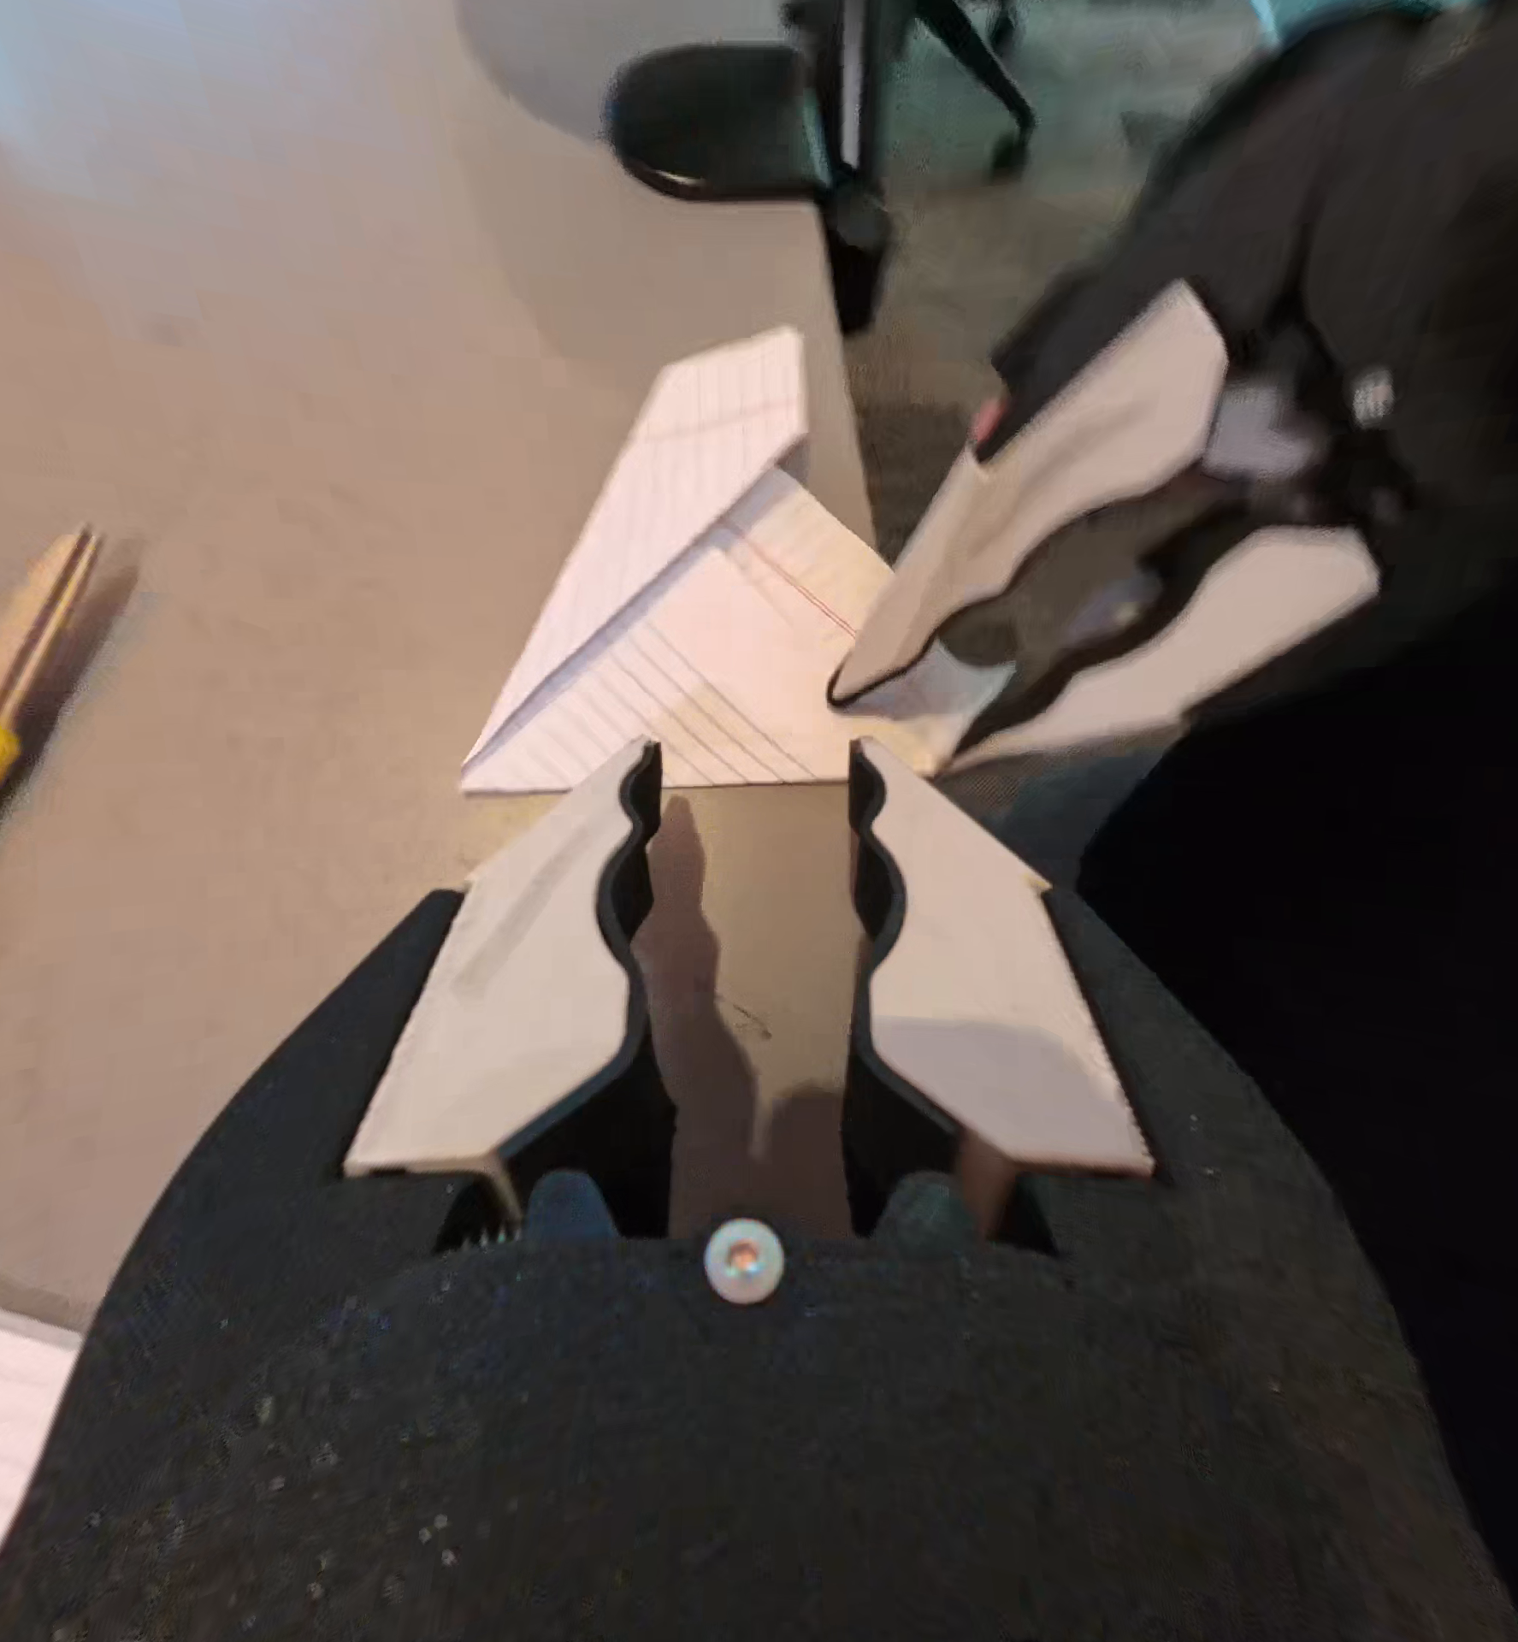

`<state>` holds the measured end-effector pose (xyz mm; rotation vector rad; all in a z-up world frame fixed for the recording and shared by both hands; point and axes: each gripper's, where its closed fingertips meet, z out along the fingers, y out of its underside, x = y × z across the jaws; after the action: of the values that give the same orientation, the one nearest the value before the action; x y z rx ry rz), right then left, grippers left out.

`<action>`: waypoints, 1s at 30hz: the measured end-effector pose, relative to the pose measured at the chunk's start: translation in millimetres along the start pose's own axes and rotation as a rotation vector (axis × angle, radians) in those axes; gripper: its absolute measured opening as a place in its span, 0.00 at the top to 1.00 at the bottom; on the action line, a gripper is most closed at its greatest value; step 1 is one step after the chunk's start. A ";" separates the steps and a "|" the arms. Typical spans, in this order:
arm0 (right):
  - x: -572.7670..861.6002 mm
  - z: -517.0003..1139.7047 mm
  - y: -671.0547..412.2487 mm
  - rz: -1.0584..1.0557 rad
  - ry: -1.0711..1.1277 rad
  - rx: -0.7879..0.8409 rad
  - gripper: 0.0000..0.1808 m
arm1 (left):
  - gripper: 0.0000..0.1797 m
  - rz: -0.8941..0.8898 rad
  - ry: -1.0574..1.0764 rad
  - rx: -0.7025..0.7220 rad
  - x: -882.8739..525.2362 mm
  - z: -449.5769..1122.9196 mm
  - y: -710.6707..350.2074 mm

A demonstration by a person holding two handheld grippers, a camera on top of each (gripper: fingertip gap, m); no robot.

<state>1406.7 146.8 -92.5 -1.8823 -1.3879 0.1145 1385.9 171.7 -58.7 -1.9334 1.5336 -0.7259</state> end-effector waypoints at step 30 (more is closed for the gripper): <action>63.6 -6.9 13.2 0.243 -0.385 0.060 1.00 | 1.00 -0.059 -0.013 -0.108 -9.8 45.5 -8.6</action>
<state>1445.7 195.5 -73.1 -2.0436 -1.3736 0.6626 1422.1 187.2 -84.9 -2.0663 1.5419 -0.6666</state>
